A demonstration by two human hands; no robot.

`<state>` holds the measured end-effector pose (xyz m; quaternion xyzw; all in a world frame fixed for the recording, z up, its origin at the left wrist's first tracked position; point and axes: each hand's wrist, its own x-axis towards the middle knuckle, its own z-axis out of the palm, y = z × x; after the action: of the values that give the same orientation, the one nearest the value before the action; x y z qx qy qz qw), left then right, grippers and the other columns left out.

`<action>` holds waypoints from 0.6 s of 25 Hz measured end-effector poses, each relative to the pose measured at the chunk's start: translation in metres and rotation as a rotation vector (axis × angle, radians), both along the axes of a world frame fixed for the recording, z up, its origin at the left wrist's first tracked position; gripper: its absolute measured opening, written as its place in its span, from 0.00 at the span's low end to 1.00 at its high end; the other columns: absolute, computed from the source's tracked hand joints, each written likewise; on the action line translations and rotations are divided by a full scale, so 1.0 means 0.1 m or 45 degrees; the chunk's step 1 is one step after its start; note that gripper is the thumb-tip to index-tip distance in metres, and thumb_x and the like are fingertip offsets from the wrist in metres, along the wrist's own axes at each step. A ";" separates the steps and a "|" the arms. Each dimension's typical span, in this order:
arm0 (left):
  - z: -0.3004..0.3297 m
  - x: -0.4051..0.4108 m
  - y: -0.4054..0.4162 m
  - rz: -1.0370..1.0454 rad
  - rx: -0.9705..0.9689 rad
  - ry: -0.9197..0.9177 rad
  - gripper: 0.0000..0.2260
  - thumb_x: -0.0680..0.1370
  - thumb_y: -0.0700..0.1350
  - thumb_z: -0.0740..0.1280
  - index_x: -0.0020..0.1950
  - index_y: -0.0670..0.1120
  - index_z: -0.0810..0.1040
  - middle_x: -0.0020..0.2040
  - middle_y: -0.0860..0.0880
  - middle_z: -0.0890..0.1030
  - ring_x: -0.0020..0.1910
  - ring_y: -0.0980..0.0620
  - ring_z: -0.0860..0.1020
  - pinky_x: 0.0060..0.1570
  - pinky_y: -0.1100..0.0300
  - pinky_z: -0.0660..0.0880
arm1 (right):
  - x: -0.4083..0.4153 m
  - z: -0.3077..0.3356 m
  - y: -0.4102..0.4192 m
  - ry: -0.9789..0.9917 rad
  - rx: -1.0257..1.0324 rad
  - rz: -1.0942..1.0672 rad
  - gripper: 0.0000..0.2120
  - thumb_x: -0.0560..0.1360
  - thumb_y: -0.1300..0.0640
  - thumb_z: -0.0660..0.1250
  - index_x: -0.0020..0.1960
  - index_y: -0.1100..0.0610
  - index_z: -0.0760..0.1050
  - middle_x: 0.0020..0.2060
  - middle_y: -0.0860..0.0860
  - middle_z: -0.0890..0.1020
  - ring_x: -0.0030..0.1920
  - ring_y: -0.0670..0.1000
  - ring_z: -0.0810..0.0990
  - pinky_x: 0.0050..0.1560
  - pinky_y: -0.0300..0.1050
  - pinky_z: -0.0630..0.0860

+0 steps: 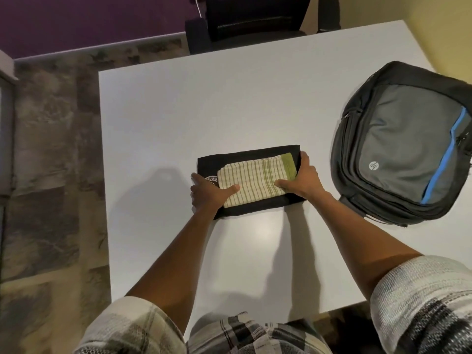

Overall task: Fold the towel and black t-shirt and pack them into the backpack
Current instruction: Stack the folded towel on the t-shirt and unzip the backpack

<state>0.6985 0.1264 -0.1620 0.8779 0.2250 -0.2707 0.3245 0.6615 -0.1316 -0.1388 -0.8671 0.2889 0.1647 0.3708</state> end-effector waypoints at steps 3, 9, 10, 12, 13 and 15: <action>-0.04 -0.04 0.06 0.027 -0.052 0.072 0.54 0.61 0.67 0.79 0.75 0.46 0.55 0.71 0.42 0.71 0.70 0.39 0.71 0.69 0.38 0.68 | -0.08 0.03 0.04 -0.009 0.070 -0.052 0.50 0.66 0.52 0.81 0.76 0.55 0.53 0.56 0.49 0.75 0.56 0.55 0.77 0.59 0.52 0.77; 0.00 -0.13 0.08 0.090 -0.181 -0.027 0.50 0.63 0.61 0.81 0.75 0.44 0.59 0.70 0.43 0.72 0.69 0.40 0.72 0.66 0.42 0.74 | -0.20 0.10 0.15 -0.093 0.046 0.011 0.52 0.69 0.55 0.77 0.81 0.49 0.45 0.56 0.50 0.76 0.53 0.55 0.78 0.54 0.52 0.78; 0.03 -0.14 0.07 0.090 -0.188 -0.066 0.50 0.64 0.60 0.81 0.76 0.44 0.58 0.71 0.43 0.72 0.69 0.41 0.73 0.65 0.43 0.75 | -0.21 0.12 0.17 -0.101 0.003 0.077 0.53 0.69 0.56 0.76 0.81 0.47 0.43 0.55 0.50 0.76 0.51 0.54 0.77 0.52 0.52 0.78; 0.07 -0.16 0.06 0.083 -0.175 -0.108 0.50 0.66 0.57 0.81 0.78 0.45 0.55 0.71 0.43 0.72 0.69 0.41 0.73 0.64 0.44 0.76 | -0.25 0.18 0.23 -0.138 -0.098 0.188 0.51 0.69 0.56 0.72 0.80 0.44 0.43 0.53 0.51 0.77 0.48 0.55 0.78 0.47 0.50 0.76; 0.09 -0.17 0.05 0.089 -0.164 -0.122 0.50 0.67 0.56 0.81 0.79 0.46 0.54 0.71 0.43 0.72 0.69 0.41 0.73 0.64 0.45 0.76 | -0.27 0.20 0.26 -0.167 -0.143 0.235 0.49 0.69 0.56 0.71 0.80 0.44 0.45 0.53 0.52 0.77 0.48 0.56 0.77 0.46 0.50 0.74; 0.17 -0.20 0.02 0.117 -0.129 -0.140 0.48 0.68 0.54 0.80 0.78 0.46 0.54 0.70 0.43 0.73 0.67 0.40 0.74 0.61 0.46 0.76 | -0.30 0.25 0.34 -0.224 -0.185 0.299 0.42 0.69 0.56 0.70 0.77 0.46 0.52 0.54 0.54 0.76 0.49 0.57 0.77 0.46 0.52 0.74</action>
<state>0.6788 0.1282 -0.1452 0.8625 0.2330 -0.2181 0.3926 0.6316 -0.0981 -0.1141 -0.9305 0.1631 0.1088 0.3093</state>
